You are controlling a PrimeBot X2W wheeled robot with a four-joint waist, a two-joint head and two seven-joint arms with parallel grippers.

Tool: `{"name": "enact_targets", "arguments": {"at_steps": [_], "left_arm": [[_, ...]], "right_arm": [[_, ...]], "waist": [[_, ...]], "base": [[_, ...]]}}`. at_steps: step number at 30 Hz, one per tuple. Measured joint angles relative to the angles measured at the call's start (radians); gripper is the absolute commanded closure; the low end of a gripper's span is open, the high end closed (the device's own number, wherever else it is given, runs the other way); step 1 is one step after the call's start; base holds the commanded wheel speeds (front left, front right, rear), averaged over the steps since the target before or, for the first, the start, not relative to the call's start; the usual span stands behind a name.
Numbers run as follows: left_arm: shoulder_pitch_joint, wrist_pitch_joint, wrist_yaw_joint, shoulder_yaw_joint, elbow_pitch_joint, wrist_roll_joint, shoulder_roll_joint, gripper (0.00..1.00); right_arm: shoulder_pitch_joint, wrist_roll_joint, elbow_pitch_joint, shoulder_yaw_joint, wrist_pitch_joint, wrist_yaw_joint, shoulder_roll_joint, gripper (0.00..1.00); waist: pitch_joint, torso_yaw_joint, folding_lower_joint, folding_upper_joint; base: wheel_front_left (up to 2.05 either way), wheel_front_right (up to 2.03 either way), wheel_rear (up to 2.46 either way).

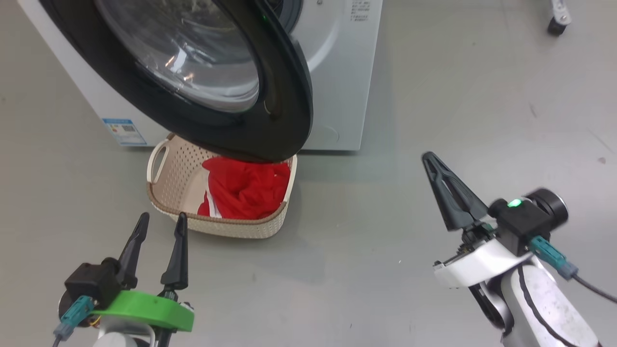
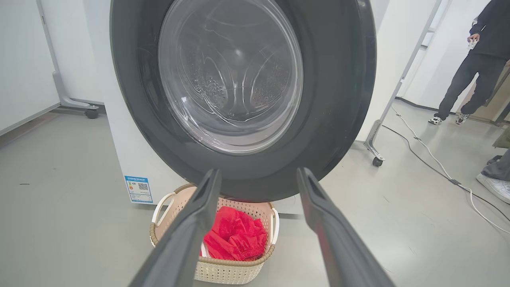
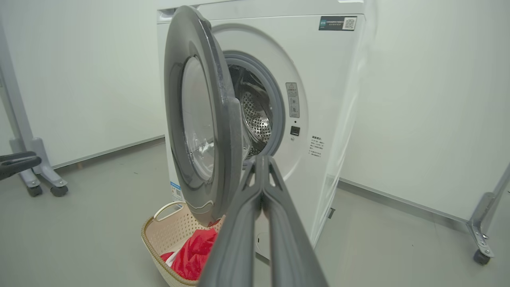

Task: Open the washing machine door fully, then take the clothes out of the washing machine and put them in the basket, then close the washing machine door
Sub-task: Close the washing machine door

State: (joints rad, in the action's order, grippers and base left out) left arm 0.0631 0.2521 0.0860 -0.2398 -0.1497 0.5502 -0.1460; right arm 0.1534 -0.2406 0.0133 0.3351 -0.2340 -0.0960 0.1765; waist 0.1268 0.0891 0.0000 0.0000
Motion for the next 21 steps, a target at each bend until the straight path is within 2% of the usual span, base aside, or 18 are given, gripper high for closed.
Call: {"name": "enact_targets", "arguments": {"at_steps": [9,18,21], "left_arm": [[0.083,0.0,0.007,-0.02,0.021,-0.007,0.04,0.0],[0.155,0.0,0.016,-0.027,0.028,-0.015,0.071,0.0],[0.172,0.0,0.016,-0.028,0.028,-0.015,0.078,0.0]], "right_arm": [[0.189,0.042,-0.004,0.098,0.058,-0.026,0.053,1.0],[0.357,0.042,0.026,0.177,0.099,-0.026,0.089,1.0],[0.408,0.041,0.033,0.243,0.111,-0.026,0.115,1.0]], "waist": [[0.104,0.045,0.0,0.0],[0.205,0.117,0.0001,0.0],[0.237,0.143,0.0,0.0]], "base": [[0.0,0.0,0.0],[0.0,0.0,0.0],[0.0,0.0,0.0]]}}
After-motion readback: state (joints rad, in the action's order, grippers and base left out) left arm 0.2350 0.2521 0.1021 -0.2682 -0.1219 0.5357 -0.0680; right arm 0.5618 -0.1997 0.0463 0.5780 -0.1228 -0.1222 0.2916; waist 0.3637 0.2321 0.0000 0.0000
